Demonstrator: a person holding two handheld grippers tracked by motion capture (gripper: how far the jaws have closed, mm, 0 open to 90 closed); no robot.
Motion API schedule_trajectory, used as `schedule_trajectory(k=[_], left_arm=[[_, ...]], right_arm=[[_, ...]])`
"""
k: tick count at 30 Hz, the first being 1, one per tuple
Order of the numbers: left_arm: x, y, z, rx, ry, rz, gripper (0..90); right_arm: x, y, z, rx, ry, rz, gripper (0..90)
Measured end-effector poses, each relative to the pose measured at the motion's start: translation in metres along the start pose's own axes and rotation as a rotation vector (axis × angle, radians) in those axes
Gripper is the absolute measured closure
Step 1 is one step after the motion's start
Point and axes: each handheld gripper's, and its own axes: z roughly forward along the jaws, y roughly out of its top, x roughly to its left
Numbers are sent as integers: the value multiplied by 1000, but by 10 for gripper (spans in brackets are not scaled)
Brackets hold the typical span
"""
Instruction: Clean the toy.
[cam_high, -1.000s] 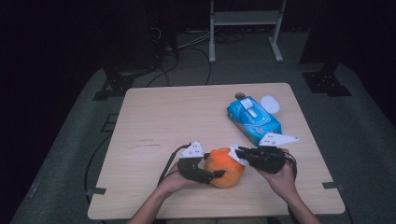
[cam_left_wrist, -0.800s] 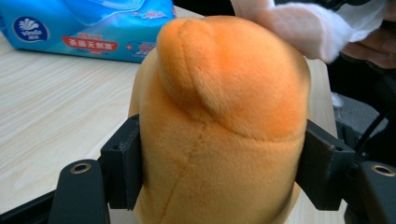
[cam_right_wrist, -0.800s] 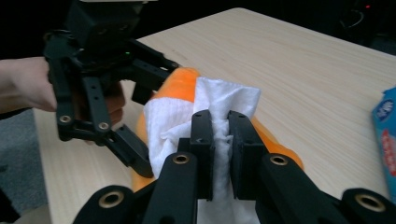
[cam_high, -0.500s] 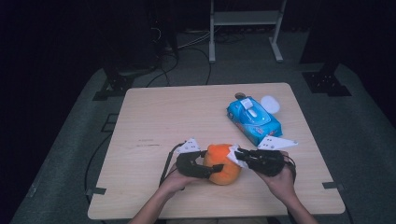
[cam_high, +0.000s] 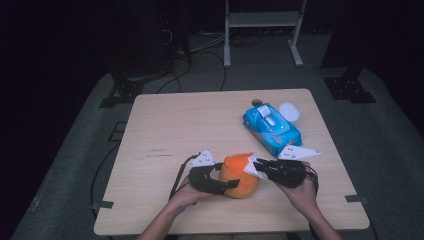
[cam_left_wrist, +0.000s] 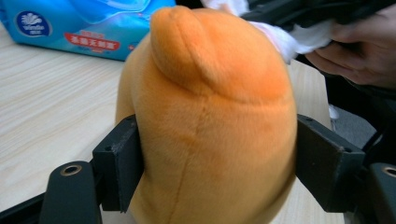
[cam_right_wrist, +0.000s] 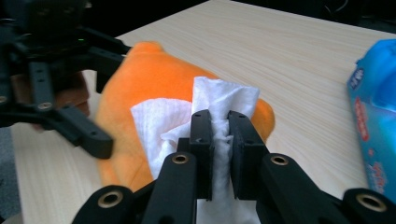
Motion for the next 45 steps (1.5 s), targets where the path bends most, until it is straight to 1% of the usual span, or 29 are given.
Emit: schedule_trajectory(k=[1, 3, 6, 8, 10, 12, 13, 15, 16, 19, 20, 21, 23, 24, 25, 26, 27, 28, 29, 31, 34, 36, 37, 38, 39, 40, 41, 43, 45], left_arm=[[-1, 0, 0, 3, 3, 8, 242], [-1, 0, 0, 4, 9, 4, 246], [-2, -1, 0, 3, 20, 5, 256], [-3, -1, 1, -2, 28, 1, 257], [-3, -1, 1, 2, 30, 6, 263], [-1, -2, -1, -2, 26, 6, 275], [-1, -2, -2, -2, 25, 8, 281], [-2, -3, -2, -2, 23, 13, 284], [-3, -3, -1, -3, 23, 23, 284], [-8, -3, 0, 4, 2, 63, 279], [-10, -3, 0, 10, -6, 75, 271], [-10, -3, 0, 12, -16, 82, 253], [-10, -1, 0, 19, -12, 82, 203], [-8, 1, 0, 18, 0, 71, 169], [-8, 1, 0, 18, 0, 71, 114], [-5, 0, 2, 14, 1, 39, 102], [-6, -1, 3, 17, -11, 43, 108], [-7, -1, 3, 15, -9, 56, 152], [-10, 0, 2, 7, 7, 83, 214], [-13, 5, -1, -22, 32, 114, 319], [-20, 12, -3, -62, 115, 185, 337], [-21, 9, 0, -53, 152, 198, 334], [-22, 6, 3, -36, 162, 206, 333], [-22, 3, 7, -2, 163, 221, 330], [-24, 0, 9, -5, 153, 232, 329], [-26, 0, 10, -2, 160, 241, 330], [-28, 0, 10, 0, 162, 245, 329], [-29, -2, 9, 3, 159, 256, 329], [-30, -4, 9, 1, 152, 263, 330]], right_arm=[[-2, 0, 0, 2, -4, 9, 801], [-1, 0, -1, 0, 2, 19, 803], [11, 4, -2, -11, 8, -13, 804], [22, 7, -2, -27, 47, -38, 804], [35, 10, 2, -24, 69, -83, 803], [41, 12, 4, -15, 61, -120, 804], [39, 12, 3, -18, 59, -120, 803], [31, 11, 1, -26, 52, -88, 803], [25, 9, 0, -30, 32, -75, 802], [3, 4, -4, -26, -19, -4, 801], [-3, 2, -5, -20, -20, 19, 801], [-7, 1, -5, -16, -7, 40, 801], [-7, -1, -4, -6, -1, 39, 801], [-5, -1, -4, -1, 2, 28, 801], [-5, -1, -4, -1, 2, 28, 801], [-1, 0, -4, -4, 17, 18, 802], [0, 1, -4, -3, 19, 16, 802], [2, 2, -4, -2, 17, 7, 802], [4, 4, -4, -1, 14, 0, 803], [6, 8, -6, -18, 18, -1, 804], [11, 15, -12, -69, 34, -4, 805], [19, 19, -11, -81, 56, -21, 805], [24, 20, -9, -77, 76, -38, 804], [30, 19, -6, -63, 95, -52, 804], [36, 19, -2, -45, 103, -77, 803], [41, 18, 1, -33, 91, -111, 803], [43, 18, 2, -27, 76, -129, 802], [37, 18, -1, -36, 73, -101, 802], [26, 17, -4, -39, 27, -82, 802]])
